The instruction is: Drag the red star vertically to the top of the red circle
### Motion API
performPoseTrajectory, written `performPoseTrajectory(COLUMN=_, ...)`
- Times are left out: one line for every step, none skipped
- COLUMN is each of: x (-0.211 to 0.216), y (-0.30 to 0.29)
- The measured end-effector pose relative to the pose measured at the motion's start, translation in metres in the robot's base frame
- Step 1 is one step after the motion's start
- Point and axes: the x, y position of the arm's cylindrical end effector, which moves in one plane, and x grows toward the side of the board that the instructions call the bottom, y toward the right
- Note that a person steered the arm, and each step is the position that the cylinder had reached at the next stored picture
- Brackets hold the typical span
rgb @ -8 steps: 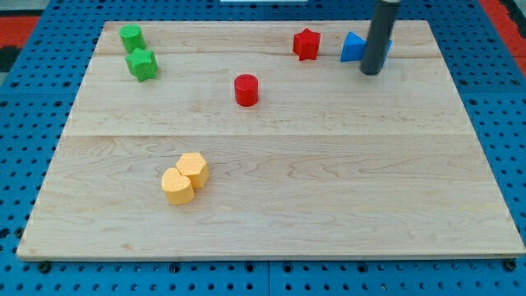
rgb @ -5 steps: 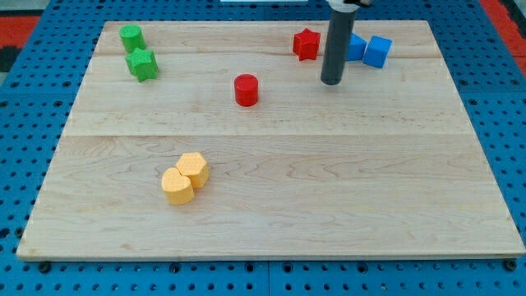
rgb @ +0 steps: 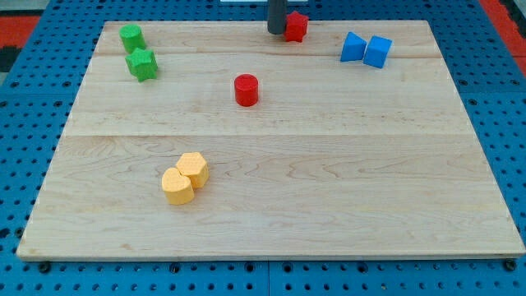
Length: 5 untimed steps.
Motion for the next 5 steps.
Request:
performPoseTrajectory(x=-0.006, y=0.004)
performPoseTrajectory(x=-0.004, y=-0.002)
performPoseTrajectory(x=-0.006, y=-0.003)
performPoseTrajectory(x=0.008, y=0.012)
performPoseTrajectory(x=0.047, y=0.039)
